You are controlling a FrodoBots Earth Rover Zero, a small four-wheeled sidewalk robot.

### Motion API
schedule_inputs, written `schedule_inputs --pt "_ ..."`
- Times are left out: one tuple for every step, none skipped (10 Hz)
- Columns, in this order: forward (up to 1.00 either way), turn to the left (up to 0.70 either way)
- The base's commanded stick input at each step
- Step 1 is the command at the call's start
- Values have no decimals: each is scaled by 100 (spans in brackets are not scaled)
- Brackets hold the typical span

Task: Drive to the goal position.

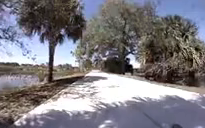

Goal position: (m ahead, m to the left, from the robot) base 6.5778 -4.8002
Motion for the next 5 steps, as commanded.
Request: schedule_inputs --pt "85 0" --pt "85 0" --pt "85 0" --pt "85 0" --pt "85 0"
